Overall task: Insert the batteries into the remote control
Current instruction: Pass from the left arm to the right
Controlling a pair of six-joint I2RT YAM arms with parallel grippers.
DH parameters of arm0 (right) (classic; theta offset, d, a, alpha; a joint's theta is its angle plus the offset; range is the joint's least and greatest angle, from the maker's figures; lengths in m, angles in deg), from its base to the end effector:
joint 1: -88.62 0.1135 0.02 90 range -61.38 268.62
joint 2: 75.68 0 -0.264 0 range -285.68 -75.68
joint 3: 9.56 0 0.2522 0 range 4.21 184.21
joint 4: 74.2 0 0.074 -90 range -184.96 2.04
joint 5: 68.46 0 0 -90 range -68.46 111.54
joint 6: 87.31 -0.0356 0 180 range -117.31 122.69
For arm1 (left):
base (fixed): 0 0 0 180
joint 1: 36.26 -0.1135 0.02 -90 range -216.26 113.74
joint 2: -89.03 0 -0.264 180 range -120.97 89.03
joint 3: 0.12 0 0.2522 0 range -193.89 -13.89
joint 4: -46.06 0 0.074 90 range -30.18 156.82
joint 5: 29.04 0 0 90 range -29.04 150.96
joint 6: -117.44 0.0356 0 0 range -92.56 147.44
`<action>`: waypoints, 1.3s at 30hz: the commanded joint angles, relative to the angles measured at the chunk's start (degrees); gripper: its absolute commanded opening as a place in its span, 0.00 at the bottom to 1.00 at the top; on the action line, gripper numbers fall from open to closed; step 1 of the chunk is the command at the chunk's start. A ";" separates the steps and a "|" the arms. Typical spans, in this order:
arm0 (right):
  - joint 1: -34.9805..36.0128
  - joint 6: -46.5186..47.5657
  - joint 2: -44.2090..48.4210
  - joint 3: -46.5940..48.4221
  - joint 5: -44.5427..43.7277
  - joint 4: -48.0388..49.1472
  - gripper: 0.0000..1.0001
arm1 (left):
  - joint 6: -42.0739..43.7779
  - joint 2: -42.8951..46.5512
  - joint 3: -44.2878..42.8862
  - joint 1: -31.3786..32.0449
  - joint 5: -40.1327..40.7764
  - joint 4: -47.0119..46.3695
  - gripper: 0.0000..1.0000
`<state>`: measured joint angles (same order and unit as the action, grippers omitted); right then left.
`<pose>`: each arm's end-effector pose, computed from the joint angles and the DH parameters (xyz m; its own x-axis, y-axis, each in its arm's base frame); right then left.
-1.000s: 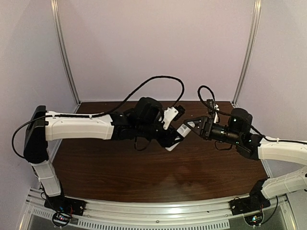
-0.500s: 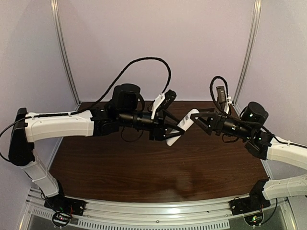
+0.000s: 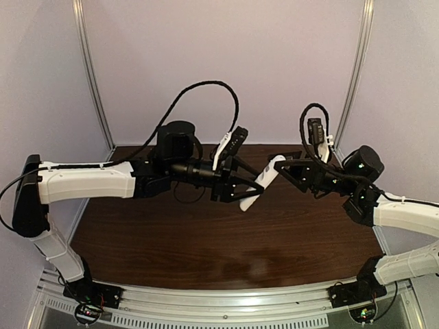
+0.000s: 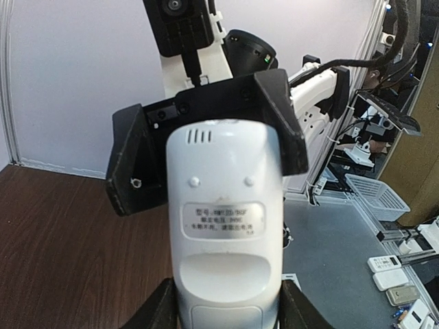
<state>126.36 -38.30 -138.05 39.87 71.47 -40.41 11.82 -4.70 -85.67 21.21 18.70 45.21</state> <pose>0.1683 0.1647 0.3254 -0.4169 0.2112 -0.8841 -0.9089 -0.0891 0.4074 0.1876 -0.3386 0.3283 -0.3307 0.1479 -0.9321 0.9279 -0.1293 -0.3497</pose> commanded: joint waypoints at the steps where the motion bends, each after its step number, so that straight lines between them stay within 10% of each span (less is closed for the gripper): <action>1: 0.57 0.64 0.39 1.67 -0.09 -0.13 0.66 | -1.83 1.11 0.60 -0.41 -1.47 -5.98 0.25; 13: 2.28 3.29 -0.70 2.68 -0.70 -2.74 0.60 | -5.43 0.23 1.21 -1.02 -1.95 -9.74 0.25; 24: 2.87 4.17 -0.71 3.46 -0.70 -4.70 0.34 | -6.88 -0.66 1.26 -1.74 -1.28 -10.51 0.26; 32: 2.61 9.22 0.47 6.77 -4.06 -18.79 0.24 | -3.61 4.96 5.49 -3.51 4.62 -7.19 0.97; 39: 2.43 17.21 -2.45 14.09 -11.58 -45.78 0.19 | -0.91 13.48 10.76 -7.43 16.09 -1.04 0.97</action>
<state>128.63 -26.54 -139.01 49.85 65.24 -69.79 8.28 4.21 -76.87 15.81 26.45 42.00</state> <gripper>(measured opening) 0.492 0.974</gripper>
